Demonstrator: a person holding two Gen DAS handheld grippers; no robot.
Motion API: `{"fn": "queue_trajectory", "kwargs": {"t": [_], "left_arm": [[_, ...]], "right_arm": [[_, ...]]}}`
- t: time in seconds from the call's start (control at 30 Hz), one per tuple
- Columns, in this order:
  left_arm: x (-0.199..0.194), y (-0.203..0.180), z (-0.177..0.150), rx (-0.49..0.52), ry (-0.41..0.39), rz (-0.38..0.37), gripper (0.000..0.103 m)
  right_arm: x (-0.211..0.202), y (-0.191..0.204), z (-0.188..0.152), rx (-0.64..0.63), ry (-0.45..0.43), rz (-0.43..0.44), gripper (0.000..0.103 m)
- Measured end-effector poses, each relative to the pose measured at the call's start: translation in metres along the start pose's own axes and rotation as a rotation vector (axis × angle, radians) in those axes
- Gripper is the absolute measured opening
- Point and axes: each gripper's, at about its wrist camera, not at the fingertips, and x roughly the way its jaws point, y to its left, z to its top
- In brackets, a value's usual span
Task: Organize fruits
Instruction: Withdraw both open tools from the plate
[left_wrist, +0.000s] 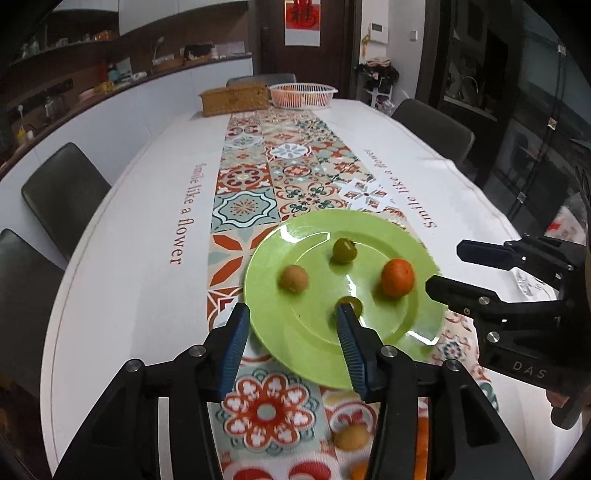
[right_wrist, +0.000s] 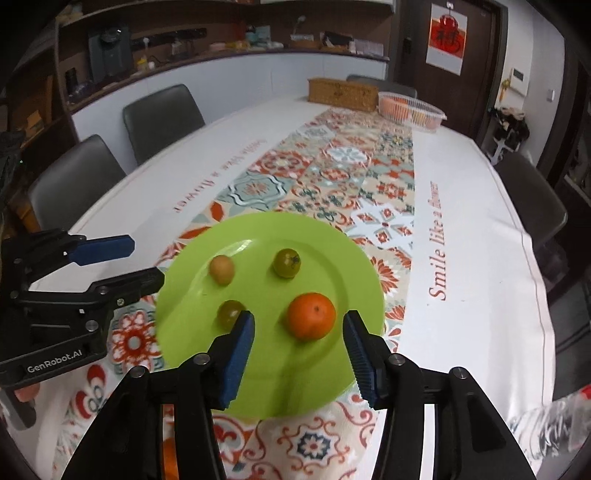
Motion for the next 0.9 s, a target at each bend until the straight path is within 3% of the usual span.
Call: {"fn": "queue_trajectory", "kwargs": {"t": [0.47, 0.9], "left_arm": [[-0.096, -0.016, -0.037, 0.03, -0.156, 0.012, 0.065], [-0.135, -0.019, -0.095, -0.009, -0.193, 0.03, 0.069]], "right_arm": [[-0.079, 0.031, -0.03, 0.005, -0.128, 0.047, 0.058], [-0.118, 0.065, -0.075, -0.031, -0.189, 0.034, 0.058]]}}
